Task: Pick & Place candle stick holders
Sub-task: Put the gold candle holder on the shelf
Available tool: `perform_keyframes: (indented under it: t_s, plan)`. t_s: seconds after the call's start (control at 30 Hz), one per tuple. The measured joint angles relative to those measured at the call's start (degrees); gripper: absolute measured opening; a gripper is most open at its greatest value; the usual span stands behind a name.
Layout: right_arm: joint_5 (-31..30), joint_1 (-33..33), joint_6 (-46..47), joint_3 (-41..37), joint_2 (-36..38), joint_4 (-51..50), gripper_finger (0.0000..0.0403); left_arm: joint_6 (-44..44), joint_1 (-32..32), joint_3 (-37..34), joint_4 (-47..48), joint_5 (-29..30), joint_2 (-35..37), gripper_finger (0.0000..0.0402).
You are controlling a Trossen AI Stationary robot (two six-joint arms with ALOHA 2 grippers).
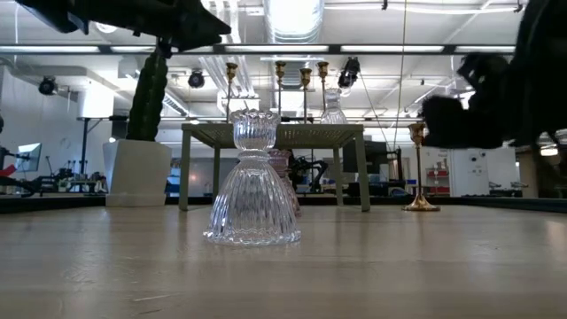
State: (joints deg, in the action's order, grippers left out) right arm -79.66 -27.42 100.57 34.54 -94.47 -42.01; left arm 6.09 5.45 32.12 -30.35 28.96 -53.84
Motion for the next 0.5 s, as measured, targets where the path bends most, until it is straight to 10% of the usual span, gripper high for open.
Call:
perform_keyframes:
  t_s: [0.5]
  plan:
    - [-0.2,13.1,4.6,-0.1,-5.7,0.5,0.0168,2.9,1.0,-2.2,-3.1,1.2,-1.2,0.0207]
